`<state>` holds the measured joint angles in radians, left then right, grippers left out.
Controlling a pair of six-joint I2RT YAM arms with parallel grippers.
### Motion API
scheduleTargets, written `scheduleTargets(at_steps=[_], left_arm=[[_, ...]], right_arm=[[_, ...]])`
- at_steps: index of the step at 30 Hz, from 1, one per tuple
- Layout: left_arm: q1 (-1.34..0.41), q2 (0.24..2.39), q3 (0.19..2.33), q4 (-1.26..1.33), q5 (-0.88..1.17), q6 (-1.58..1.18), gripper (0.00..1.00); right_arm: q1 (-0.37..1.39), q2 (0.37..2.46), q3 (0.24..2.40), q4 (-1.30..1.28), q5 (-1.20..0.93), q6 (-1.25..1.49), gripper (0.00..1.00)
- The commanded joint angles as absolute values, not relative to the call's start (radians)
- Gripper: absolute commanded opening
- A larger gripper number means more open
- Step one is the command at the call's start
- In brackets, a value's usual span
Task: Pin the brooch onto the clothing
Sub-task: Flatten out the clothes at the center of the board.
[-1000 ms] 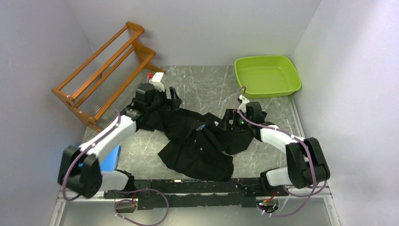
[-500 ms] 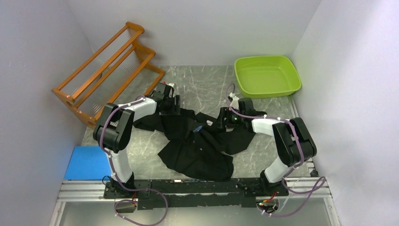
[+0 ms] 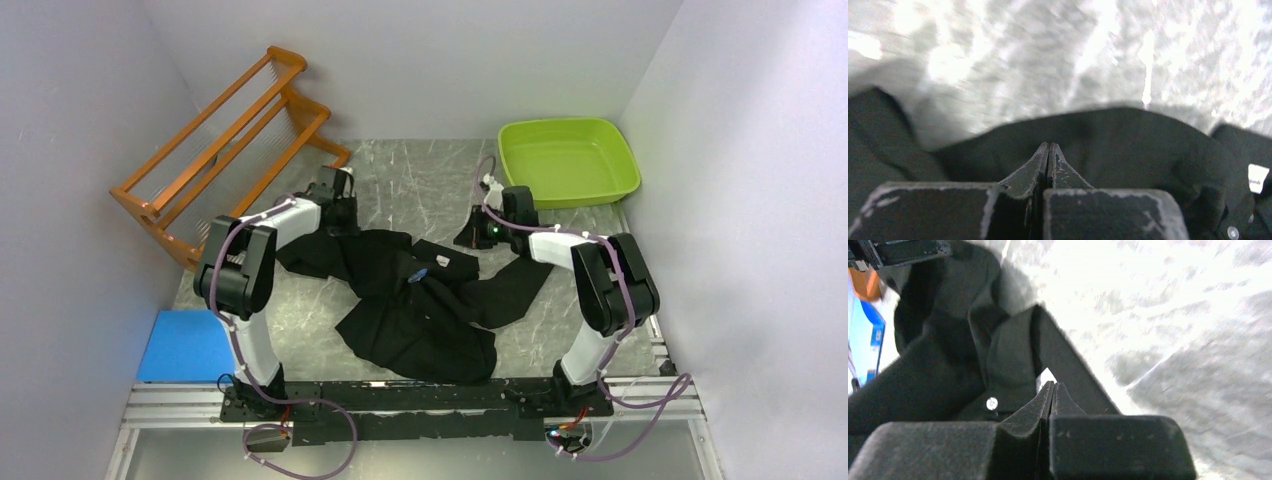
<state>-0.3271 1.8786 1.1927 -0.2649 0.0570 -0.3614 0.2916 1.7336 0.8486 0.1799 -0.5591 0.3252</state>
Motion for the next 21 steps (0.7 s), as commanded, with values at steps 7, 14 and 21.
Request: scheduleTargets(at_steps=[7, 14, 21], left_arm=[[-0.232, 1.867, 1.363, -0.371, 0.238, -0.219, 0.04], [-0.296, 1.920, 1.319, -0.331, 0.393, -0.214, 0.77], [-0.404, 2.006, 1.282, -0.320, 0.425, -0.169, 0.91]], right_arm=[[0.255, 1.706, 0.956, 0.030, -0.530, 0.293, 0.33], [0.254, 1.652, 0.843, 0.010, -0.595, 0.343, 0.79], [0.285, 1.795, 0.890, 0.059, -0.712, 0.322, 1.00]])
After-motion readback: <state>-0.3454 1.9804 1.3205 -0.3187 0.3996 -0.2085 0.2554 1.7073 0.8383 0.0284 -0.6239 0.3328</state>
